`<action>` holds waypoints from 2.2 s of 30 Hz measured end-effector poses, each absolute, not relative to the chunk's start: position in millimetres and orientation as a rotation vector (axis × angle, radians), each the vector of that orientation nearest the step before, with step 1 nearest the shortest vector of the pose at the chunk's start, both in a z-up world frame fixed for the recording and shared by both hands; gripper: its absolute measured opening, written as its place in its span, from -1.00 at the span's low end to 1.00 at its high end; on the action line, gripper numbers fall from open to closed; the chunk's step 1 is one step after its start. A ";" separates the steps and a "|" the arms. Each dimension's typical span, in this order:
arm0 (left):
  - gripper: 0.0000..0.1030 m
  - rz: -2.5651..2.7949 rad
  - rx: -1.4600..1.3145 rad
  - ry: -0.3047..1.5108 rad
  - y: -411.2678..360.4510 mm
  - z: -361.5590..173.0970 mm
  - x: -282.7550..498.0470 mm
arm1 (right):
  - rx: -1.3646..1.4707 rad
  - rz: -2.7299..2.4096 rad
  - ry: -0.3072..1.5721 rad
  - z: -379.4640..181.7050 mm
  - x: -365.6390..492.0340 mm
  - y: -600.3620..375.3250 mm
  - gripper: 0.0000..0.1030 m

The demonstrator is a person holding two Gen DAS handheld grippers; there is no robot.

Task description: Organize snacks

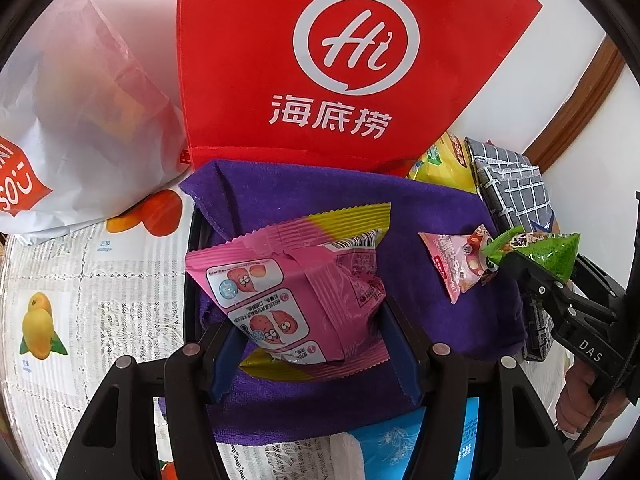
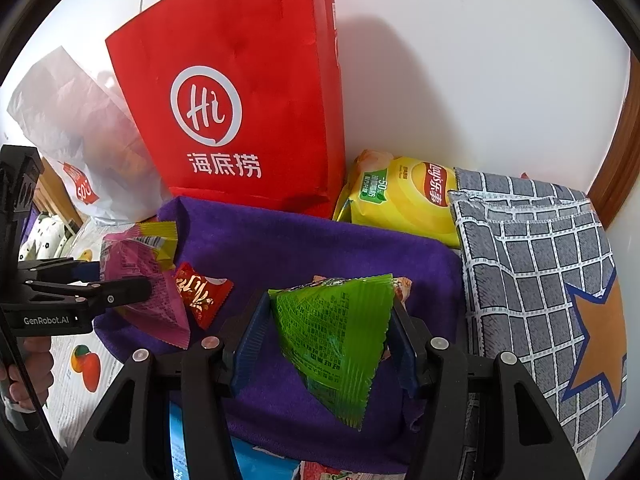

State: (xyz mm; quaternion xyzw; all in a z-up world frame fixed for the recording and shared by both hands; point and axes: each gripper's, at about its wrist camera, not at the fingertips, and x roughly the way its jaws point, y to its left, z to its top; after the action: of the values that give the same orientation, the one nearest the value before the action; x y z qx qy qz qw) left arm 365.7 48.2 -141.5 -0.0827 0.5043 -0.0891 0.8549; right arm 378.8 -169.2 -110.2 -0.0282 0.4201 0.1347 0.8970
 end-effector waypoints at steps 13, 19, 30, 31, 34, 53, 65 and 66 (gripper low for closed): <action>0.20 -0.185 -0.188 1.077 52.4 -146.6 368.3 | -0.059 0.290 0.905 -120.0 385.0 -168.6 0.10; 0.20 -0.185 -0.169 1.105 48.1 -151.7 369.7 | -0.082 0.291 0.940 -126.4 386.7 -165.0 0.09; 0.20 -0.185 -0.142 1.128 40.8 -155.9 373.5 | -0.120 0.309 0.982 -135.3 387.2 -156.5 -0.11; 0.20 -0.186 -0.143 1.129 41.0 -155.9 373.5 | -0.122 0.309 0.981 -134.9 386.8 -156.0 -0.11; 0.20 -0.181 -0.123 1.125 39.0 -154.9 373.4 | -0.116 0.317 0.966 -130.2 384.1 -154.7 -0.09; 0.51 -0.201 -0.114 0.998 40.0 -104.8 352.5 | -0.026 0.271 0.803 -68.2 352.4 -162.9 0.50; 0.51 -0.275 -0.135 0.908 29.1 -62.2 314.1 | -0.059 0.250 0.770 -56.9 286.8 -169.5 0.50; 0.51 -0.281 -0.141 0.908 28.2 -59.7 309.0 | -0.075 0.245 0.765 -56.5 279.8 -169.0 0.50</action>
State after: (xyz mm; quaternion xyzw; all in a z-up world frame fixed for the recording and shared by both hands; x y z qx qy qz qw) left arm 309.0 28.2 -59.7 -0.0679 0.4365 -0.1353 0.8869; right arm 279.8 -169.0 -56.5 -0.0365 0.3721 0.1193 0.9198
